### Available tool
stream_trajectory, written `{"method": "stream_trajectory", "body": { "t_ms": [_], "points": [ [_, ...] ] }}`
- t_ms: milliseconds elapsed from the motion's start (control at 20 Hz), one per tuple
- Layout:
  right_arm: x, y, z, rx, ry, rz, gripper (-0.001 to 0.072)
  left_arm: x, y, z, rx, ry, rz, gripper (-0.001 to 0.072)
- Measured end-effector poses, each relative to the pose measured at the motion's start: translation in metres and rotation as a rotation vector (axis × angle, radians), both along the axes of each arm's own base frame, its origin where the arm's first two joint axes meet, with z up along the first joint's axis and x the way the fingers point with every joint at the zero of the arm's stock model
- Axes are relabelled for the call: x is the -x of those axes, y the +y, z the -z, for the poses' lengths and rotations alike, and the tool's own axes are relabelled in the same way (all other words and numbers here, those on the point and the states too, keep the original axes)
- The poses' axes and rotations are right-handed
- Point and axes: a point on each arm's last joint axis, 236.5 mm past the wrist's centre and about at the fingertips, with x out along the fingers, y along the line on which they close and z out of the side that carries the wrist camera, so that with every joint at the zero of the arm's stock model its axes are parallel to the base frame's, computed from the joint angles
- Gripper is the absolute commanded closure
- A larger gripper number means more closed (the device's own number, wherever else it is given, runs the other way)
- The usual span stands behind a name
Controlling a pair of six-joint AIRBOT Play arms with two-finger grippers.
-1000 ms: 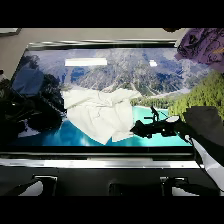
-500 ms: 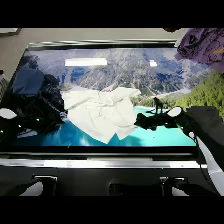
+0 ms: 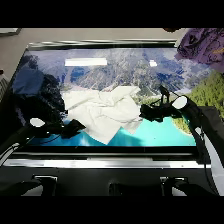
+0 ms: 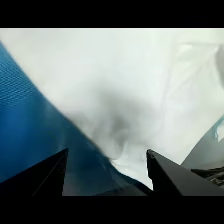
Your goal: Fold the clothes and pants, and hang the long-sleeved shirts on hangers.
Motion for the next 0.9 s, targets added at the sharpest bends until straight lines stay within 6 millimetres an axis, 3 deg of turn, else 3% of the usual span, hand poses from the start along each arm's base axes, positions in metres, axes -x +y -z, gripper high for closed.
{"method": "stream_trajectory", "body": {
  "t_ms": [100,200,250,300,350,550,700,800,900],
  "points": [
    [0.002,0.000,-0.001,0.001,0.009,-0.002,0.0677,-0.001,-0.012,0.005,0.014,0.006,-0.013,0.0163],
    [0.003,0.000,-0.002,0.001,0.012,-0.004,0.0677,-0.002,-0.021,0.009,0.027,0.017,-0.024,0.0221],
    [0.003,0.000,-0.003,0.001,0.012,-0.002,0.0678,-0.001,-0.024,0.012,0.028,0.021,-0.024,0.0305],
    [0.003,0.000,-0.005,0.001,0.010,-0.003,0.0678,-0.001,-0.026,0.015,0.024,0.024,-0.024,0.0522],
    [0.003,0.000,-0.007,0.001,0.004,-0.002,0.0678,0.000,-0.027,0.018,0.017,0.026,-0.022,0.0688],
    [-0.001,-0.005,-0.022,0.021,-0.048,0.001,0.0678,-0.012,-0.029,0.006,0.032,-0.010,-0.020,0.0692],
    [-0.022,-0.018,-0.053,0.090,-0.145,0.003,0.0678,-0.046,-0.017,-0.038,0.035,-0.130,-0.007,0.0693],
    [-0.046,-0.030,-0.093,0.151,-0.252,0.006,0.0678,-0.074,0.005,-0.086,-0.005,-0.240,0.011,0.0693],
    [-0.068,-0.044,-0.147,0.221,-0.381,0.017,0.0678,-0.103,0.038,-0.148,-0.093,-0.379,0.011,0.0693]
  ]
}}
